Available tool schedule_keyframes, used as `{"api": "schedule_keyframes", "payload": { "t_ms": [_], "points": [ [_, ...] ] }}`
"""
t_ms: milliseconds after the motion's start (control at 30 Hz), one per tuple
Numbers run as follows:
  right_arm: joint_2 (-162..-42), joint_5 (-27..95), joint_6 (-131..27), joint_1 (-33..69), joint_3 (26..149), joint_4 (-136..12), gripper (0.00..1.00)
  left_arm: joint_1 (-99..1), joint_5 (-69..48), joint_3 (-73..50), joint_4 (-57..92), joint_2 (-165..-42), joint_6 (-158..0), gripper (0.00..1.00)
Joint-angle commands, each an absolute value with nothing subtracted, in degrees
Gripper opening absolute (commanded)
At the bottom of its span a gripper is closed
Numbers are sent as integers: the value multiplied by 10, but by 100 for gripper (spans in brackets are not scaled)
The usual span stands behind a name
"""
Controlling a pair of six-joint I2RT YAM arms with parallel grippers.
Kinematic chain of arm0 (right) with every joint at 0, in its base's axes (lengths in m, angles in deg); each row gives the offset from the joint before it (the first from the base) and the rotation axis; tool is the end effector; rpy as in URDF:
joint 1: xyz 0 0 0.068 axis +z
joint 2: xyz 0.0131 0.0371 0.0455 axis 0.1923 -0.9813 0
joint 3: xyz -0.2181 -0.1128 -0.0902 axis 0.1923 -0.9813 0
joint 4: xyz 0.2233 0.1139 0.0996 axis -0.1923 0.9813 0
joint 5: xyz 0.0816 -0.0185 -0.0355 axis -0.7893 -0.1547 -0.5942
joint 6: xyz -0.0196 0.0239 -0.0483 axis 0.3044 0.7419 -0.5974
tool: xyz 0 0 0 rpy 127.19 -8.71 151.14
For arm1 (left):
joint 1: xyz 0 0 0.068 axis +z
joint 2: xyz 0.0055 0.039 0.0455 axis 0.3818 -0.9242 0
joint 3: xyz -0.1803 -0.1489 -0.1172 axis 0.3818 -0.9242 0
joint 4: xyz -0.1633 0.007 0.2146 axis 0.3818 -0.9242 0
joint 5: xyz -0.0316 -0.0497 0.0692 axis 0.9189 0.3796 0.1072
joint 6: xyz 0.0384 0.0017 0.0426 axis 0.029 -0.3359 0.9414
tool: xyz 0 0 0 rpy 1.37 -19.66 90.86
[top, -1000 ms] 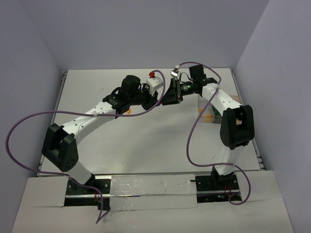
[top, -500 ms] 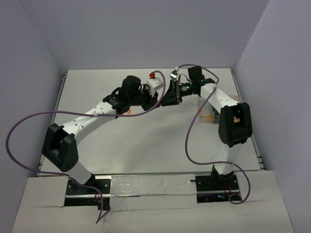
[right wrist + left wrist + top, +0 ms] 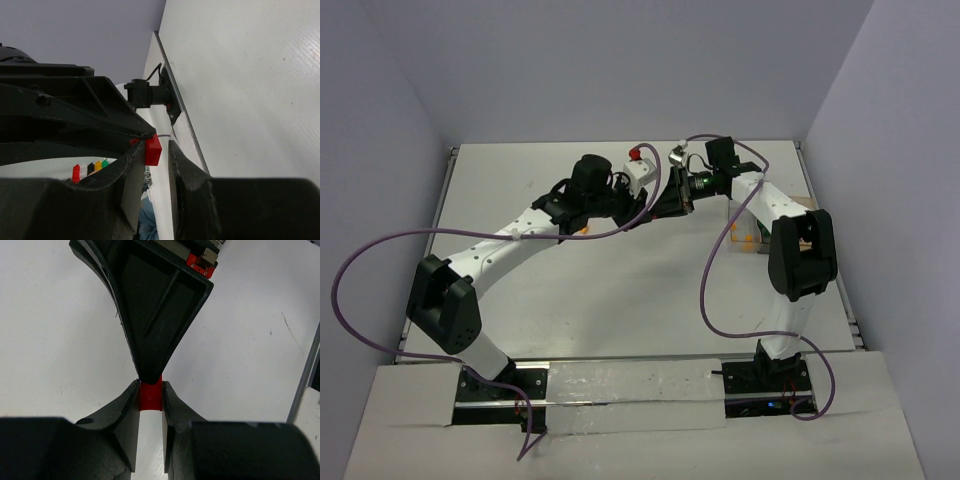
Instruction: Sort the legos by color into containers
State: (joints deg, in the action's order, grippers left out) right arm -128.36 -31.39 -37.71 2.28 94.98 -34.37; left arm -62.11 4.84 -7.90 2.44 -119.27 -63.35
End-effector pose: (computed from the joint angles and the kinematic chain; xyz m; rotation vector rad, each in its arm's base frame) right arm 0.3837 0.1313 0.2369 -0.4220 2.3060 1.8465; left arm 0.2862 -0.2583 0.3010 1.0307 1.8558 -0.7994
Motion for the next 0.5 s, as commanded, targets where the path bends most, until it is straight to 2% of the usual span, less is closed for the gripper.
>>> {"api": "schedule_keyframes", "payload": {
  "t_ms": [0, 67, 167, 267, 300, 333, 400, 467],
  "points": [
    [-1288, -332, -391, 28, 957, -343, 31, -624, 51, -42, 36, -1185, -646, 0],
    [-1286, -335, -395, 28, 957, -340, 26, -625, 51, -41, 36, -1186, -650, 0],
    [-1284, -341, -397, 27, 959, -339, 13, -625, 49, -38, 36, -1189, -656, 2],
    [-1279, -356, -396, 27, 962, -339, 0, -624, 24, -35, 29, -1192, -658, 20],
    [-1277, -355, -397, 26, 963, -338, 0, -624, 18, -34, 26, -1192, -659, 31],
    [-1273, -354, -399, 25, 963, -337, 0, -624, 11, -35, 23, -1192, -661, 32],
    [-1261, -349, -404, 16, 963, -335, 0, -620, -3, -42, 20, -1189, -670, 48],
    [-1247, -335, -416, -3, 964, -323, 0, -598, 7, -49, 20, -1176, -703, 86]
  ]
}}
